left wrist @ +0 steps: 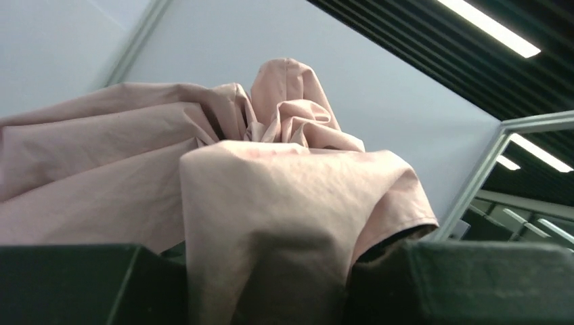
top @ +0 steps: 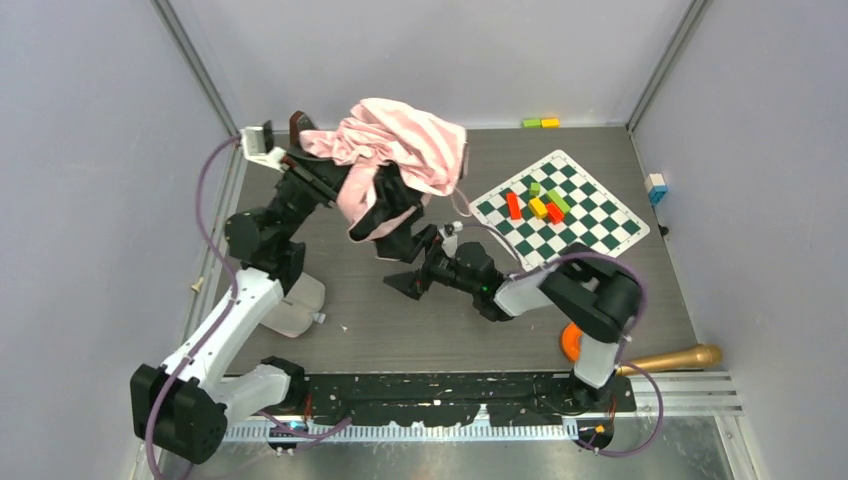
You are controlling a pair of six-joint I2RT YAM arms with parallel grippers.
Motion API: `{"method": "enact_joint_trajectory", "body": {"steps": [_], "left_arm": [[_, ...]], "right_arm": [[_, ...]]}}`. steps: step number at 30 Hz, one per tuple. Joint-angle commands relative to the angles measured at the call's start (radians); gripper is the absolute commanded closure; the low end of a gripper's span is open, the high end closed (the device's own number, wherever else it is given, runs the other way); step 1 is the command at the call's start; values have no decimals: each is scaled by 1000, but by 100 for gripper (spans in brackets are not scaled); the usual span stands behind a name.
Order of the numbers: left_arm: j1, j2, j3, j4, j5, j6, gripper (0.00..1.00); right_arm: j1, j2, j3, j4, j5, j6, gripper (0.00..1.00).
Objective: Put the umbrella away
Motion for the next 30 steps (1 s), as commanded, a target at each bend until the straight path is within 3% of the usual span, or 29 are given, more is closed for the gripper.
{"method": "enact_joint_trajectory", "body": {"steps": [1, 4, 7, 10, 11, 12, 13, 15, 21, 26, 30], "left_arm": [[200, -42, 50, 34, 99, -38, 100], [119, -88, -33, 141, -84, -31, 100], [99, -39, 50, 58, -10, -31, 100], [66, 41, 69, 299, 9, -118, 100], [63, 52, 66, 334, 5, -136, 100], [62, 53, 52, 342, 7, -141, 100], [58, 48, 29, 347, -1, -140, 100], [61, 36, -20, 368, -30, -161, 100], [30, 79, 64, 370, 101, -234, 100], [39, 14, -56, 369, 65, -157, 100], [40, -34, -135, 371, 14, -109, 100]], "right_arm": [[1, -518, 0, -596, 24, -371, 2], [-66, -419, -139, -245, -84, -194, 2], [-13, -262, -107, -7, -150, -148, 7], [27, -213, -46, 74, -108, -42, 16], [53, -184, -12, 116, -82, -11, 36], [65, -164, 34, 139, -81, 61, 39], [89, -123, 61, 195, -87, 90, 35], [110, -77, 92, 268, -80, 170, 37], [145, -55, 169, 175, -148, 136, 42], [183, -78, 169, 70, -120, 86, 60], [184, -90, 177, 4, -133, 76, 59]]}}
